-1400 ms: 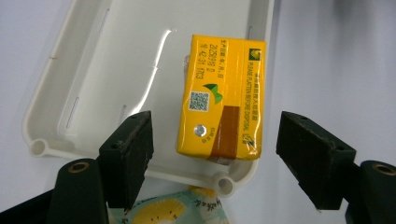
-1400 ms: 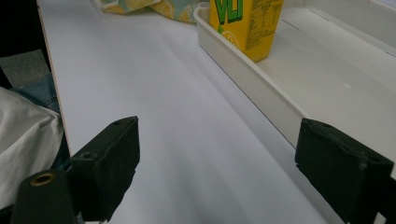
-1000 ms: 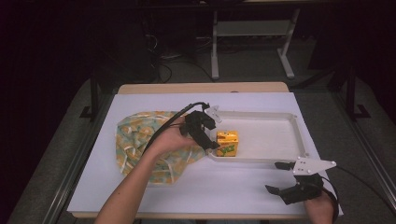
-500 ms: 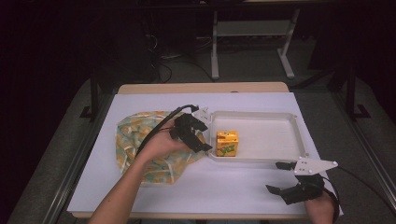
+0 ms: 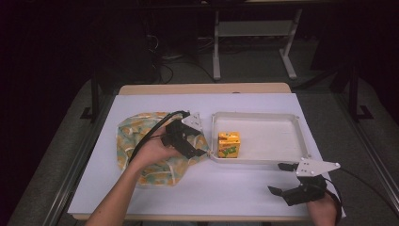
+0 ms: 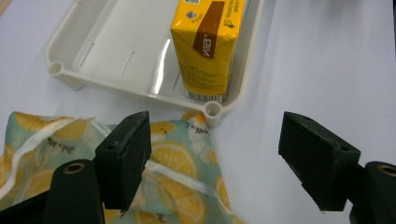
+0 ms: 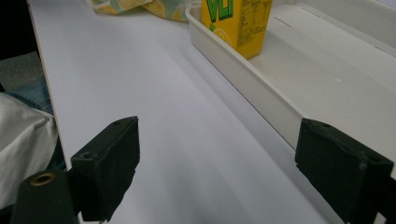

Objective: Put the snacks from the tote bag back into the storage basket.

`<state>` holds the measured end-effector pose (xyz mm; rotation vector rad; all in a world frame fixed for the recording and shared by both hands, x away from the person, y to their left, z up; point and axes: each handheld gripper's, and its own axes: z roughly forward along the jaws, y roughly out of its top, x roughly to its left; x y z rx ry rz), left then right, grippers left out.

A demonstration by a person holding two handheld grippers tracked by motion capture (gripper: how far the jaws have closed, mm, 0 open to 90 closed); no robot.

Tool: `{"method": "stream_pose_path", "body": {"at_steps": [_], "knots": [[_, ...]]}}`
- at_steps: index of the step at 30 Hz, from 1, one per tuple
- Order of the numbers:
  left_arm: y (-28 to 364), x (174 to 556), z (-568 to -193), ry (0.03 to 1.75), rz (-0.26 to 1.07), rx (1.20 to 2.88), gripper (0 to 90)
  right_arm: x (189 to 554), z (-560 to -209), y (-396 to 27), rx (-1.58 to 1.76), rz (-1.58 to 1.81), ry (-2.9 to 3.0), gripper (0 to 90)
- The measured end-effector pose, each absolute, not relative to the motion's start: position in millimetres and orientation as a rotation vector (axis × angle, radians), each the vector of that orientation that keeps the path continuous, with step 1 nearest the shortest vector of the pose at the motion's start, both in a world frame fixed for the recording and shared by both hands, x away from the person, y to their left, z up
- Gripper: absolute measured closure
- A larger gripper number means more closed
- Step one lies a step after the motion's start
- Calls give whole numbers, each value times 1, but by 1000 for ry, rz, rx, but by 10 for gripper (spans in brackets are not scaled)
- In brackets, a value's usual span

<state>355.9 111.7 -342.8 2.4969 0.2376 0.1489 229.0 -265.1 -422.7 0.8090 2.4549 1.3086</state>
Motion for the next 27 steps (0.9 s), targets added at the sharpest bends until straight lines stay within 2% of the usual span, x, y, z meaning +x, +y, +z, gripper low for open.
{"method": "stream_pose_path", "body": {"at_steps": [27], "knots": [[160,330,-352,328,211,2453,238,230,-423,-265,820,1298,2445,135]]}}
